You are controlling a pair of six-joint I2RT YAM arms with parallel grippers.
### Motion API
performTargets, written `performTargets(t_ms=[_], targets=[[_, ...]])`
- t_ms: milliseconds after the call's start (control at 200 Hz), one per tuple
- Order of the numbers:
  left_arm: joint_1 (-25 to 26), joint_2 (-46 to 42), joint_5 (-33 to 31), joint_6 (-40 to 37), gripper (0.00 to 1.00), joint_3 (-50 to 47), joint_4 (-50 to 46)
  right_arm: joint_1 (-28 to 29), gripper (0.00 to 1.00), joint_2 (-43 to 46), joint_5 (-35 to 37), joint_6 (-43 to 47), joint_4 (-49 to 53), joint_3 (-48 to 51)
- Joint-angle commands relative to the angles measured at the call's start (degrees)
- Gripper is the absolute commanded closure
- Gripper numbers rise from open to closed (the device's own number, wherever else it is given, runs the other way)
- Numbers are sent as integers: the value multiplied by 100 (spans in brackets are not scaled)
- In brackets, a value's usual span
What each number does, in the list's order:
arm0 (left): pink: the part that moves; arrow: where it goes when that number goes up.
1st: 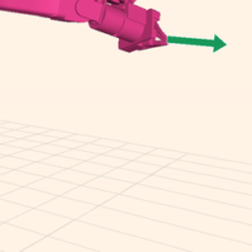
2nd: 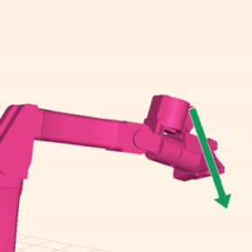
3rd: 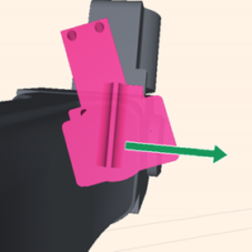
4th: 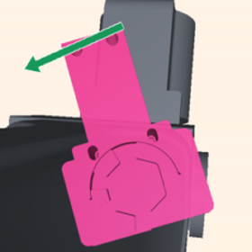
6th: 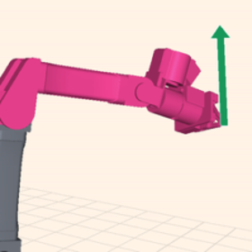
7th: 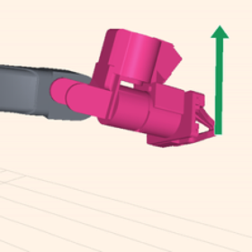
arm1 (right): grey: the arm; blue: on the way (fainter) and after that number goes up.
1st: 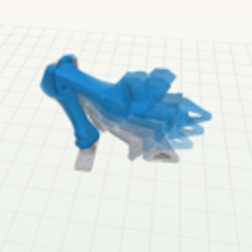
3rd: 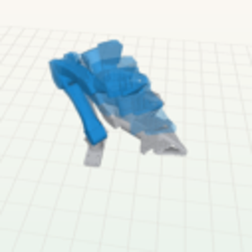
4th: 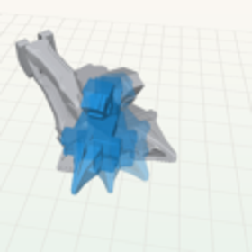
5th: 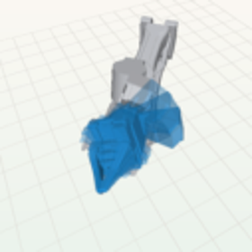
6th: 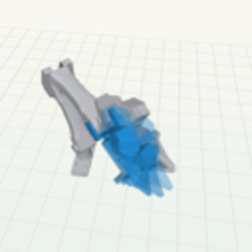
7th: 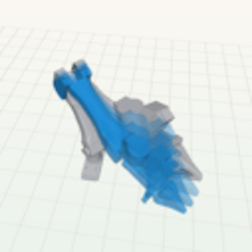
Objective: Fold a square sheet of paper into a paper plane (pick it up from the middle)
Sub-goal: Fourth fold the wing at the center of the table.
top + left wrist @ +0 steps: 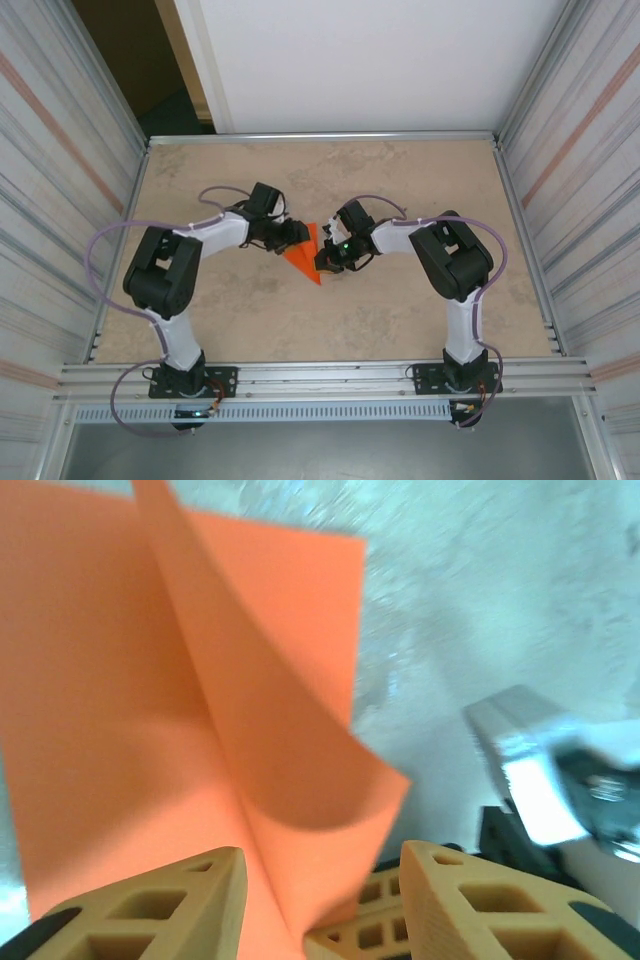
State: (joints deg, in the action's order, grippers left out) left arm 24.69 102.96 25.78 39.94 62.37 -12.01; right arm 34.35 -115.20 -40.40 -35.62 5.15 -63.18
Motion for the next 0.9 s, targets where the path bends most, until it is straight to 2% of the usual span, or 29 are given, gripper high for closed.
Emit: performTargets(t_ms=[0,200,436,551,897], targets=[[-79,-465,176,-233,57,-306,422,-51,95,-174,220,-68,432,51],[-78,-355,777,-241,73,-836,1274,-108,95,-197,190,-69,340,94],[-87,114,1274,-82,85,-958,2032,-137,94,-238,147,-60,242,147],[-88,174,1407,-4,86,-1025,2329,-148,94,-226,147,-60,241,152],[-87,478,1386,-30,87,-1052,2379,-165,91,-199,136,-51,259,172]])
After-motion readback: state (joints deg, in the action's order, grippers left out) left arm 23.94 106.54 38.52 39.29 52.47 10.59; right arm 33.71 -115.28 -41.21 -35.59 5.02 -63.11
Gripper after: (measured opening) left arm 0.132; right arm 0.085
